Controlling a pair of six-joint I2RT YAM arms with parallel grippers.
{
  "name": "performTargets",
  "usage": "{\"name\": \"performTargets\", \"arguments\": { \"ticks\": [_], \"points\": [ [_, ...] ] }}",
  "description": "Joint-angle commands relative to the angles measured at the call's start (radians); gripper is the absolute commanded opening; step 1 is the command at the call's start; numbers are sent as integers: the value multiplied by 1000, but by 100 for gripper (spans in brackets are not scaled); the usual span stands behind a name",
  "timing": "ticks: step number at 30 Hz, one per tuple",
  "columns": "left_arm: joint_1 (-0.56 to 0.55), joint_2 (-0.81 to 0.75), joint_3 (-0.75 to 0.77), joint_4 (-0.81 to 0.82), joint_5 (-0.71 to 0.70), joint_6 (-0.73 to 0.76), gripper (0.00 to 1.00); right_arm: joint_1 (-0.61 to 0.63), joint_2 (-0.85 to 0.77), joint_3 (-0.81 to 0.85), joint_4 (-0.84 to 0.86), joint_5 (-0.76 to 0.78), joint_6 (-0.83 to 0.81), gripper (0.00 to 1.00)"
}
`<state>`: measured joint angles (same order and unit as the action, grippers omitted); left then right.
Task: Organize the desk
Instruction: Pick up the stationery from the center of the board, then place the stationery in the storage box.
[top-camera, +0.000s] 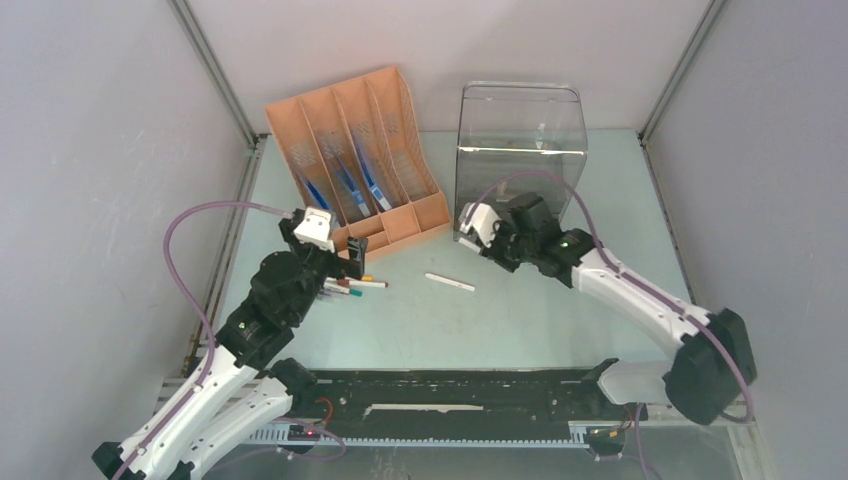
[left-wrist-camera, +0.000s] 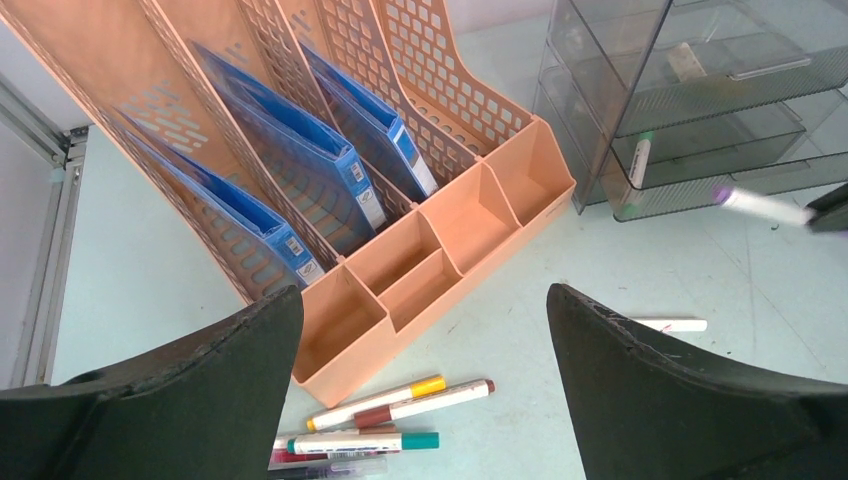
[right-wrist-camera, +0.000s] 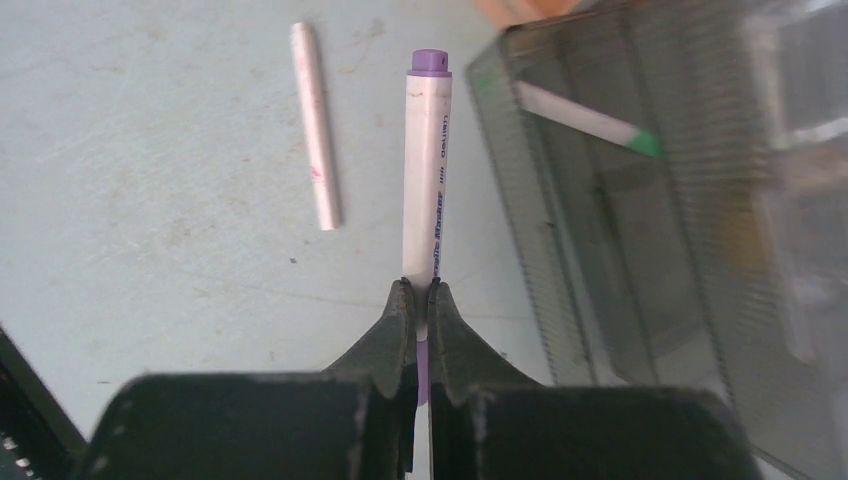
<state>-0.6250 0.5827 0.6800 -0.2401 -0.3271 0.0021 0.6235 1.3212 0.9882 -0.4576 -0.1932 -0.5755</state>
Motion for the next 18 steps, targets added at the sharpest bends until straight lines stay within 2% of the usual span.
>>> {"name": "performTargets", "arguments": {
  "ticks": [1,11,18],
  "points": [
    [7,11,6,28,13,28,100,-60,-103,-32,74,77,-37,0],
    [7,32,3,31,14,28,100,-128,-135,-144,340,402,-94,0],
    [7,35,1,33,15,28,100,-129,-63,-177,448,504,-122,0]
  ]
}}
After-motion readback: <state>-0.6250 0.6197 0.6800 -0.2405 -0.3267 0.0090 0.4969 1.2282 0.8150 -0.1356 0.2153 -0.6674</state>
